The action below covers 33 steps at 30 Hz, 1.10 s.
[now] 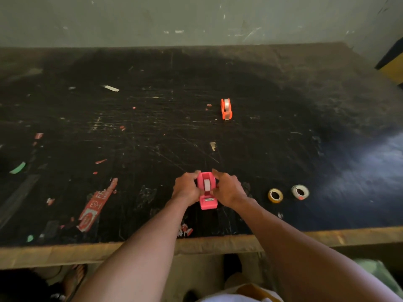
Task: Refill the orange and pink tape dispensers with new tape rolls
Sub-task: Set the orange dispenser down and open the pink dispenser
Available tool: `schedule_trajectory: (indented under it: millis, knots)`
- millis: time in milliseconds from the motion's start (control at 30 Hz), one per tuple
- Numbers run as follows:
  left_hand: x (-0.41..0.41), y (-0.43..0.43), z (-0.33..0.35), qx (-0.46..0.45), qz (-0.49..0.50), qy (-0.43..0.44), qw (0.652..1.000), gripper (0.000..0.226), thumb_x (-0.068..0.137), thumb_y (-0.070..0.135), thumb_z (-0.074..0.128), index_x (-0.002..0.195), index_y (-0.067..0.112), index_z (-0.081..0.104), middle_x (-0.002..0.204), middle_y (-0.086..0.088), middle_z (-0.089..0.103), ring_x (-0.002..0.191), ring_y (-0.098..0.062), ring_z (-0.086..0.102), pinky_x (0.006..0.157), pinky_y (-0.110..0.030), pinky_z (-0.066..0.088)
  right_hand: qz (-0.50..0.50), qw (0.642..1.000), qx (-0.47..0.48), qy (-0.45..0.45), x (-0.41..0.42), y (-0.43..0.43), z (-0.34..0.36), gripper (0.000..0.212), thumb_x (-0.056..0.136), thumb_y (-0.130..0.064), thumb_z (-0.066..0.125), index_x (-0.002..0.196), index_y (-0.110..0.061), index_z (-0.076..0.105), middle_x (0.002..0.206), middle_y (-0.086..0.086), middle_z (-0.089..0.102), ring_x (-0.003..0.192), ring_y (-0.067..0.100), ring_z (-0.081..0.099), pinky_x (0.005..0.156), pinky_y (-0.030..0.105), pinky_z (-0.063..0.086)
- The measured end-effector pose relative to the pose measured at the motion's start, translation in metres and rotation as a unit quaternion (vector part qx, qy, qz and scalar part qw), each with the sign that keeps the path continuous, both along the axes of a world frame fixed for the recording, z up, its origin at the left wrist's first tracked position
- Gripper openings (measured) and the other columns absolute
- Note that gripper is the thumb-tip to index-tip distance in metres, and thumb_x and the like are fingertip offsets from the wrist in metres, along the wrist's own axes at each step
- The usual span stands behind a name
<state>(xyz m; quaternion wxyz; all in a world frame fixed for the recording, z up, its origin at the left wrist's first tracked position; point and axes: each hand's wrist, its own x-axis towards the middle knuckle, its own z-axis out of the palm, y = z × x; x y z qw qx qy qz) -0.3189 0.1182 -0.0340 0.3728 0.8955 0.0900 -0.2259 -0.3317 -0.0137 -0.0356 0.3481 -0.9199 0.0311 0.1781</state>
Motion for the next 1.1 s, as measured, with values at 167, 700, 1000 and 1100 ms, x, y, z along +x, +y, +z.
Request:
schedule_trajectory:
  millis: [167, 700, 1000, 1100]
  knots:
    - [0.000, -0.001, -0.004, 0.007, -0.006, -0.016, 1.000, 0.012, 0.095, 0.021, 0.064, 0.105, 0.026, 0.065, 0.104, -0.001, 0.067, 0.101, -0.022, 0.067, 0.095, -0.044, 0.057, 0.078, 0.997, -0.019, -0.024, 0.001, -0.003, 0.008, 0.043, 0.089, -0.021, 0.067, 0.128, -0.027, 0.049, 0.104, 0.001, 0.067, 0.096, 0.020, 0.067, 0.084, 0.037, 0.057]
    - [0.003, -0.001, -0.001, -0.013, 0.035, 0.006, 0.999, 0.024, 0.095, 0.016, 0.062, 0.116, 0.028, 0.065, 0.125, -0.008, 0.062, 0.114, -0.031, 0.063, 0.095, -0.047, 0.057, 0.173, 0.973, -0.150, -0.027, 0.002, 0.002, 0.016, 0.040, 0.097, -0.014, 0.057, 0.136, -0.016, 0.048, 0.110, 0.010, 0.067, 0.096, 0.024, 0.067, 0.088, 0.039, 0.056]
    - [-0.006, 0.001, 0.006, 0.023, 0.008, 0.025, 0.999, 0.066, 0.095, 0.017, 0.065, 0.154, 0.024, 0.036, 0.148, -0.010, 0.051, 0.128, -0.028, 0.058, 0.104, -0.045, 0.052, 0.134, 0.977, -0.146, -0.084, -0.005, -0.004, 0.030, 0.046, 0.091, -0.014, 0.065, 0.135, -0.023, 0.056, 0.127, 0.006, 0.047, 0.102, 0.025, 0.062, 0.088, 0.040, 0.055]
    - [-0.012, 0.006, 0.012, 0.043, -0.019, 0.018, 0.999, 0.079, 0.095, 0.018, 0.066, 0.159, 0.021, 0.020, 0.146, -0.012, 0.053, 0.130, -0.028, 0.056, 0.108, -0.047, 0.048, 0.121, 0.977, -0.143, -0.098, -0.007, -0.005, 0.037, 0.049, 0.090, -0.014, 0.067, 0.137, -0.022, 0.055, 0.130, 0.004, 0.049, 0.106, 0.024, 0.061, 0.088, 0.041, 0.056]
